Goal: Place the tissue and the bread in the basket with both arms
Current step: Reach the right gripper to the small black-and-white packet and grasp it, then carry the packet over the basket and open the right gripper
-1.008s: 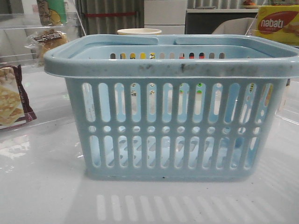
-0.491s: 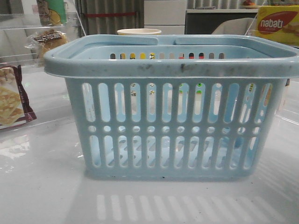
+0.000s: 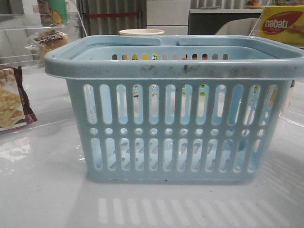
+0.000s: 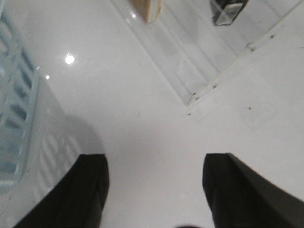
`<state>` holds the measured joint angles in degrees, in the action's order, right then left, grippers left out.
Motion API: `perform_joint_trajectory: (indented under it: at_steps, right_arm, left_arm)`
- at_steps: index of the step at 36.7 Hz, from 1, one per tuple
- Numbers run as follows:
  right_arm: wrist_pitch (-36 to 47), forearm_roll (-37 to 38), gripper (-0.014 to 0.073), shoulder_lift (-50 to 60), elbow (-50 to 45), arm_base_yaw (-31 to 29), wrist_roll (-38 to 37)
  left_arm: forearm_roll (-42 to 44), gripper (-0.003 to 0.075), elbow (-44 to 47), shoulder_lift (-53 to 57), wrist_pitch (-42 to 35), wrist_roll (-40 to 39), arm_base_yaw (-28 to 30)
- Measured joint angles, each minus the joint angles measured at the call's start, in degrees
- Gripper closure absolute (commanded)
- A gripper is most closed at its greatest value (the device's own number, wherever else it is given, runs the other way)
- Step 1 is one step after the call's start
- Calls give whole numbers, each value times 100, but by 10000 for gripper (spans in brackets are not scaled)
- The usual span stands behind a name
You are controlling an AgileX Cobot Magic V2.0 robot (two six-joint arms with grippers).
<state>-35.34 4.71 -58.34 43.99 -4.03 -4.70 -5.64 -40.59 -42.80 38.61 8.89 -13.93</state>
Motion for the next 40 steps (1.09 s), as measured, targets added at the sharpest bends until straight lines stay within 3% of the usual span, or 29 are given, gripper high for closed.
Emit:
perform_joint_trajectory:
  at_steps: [11,32,34,40]
  right_arm:
    - [143,21,55,-1664,1416,-700,-61]
    - [405,881,59,-3967,3059,-736,-50]
    - [475,970,94,-4097,3103,-736,-38]
    - [635,1020,345,-4310,3152,-736,-30]
  left_arm:
    - [0,214,23,0,0,0,-201]
    - [0,214,23,0,0,0,-201]
    - [0,214,23,0,0,0,-201]
    - [0,214,23,0,0,0,-201]
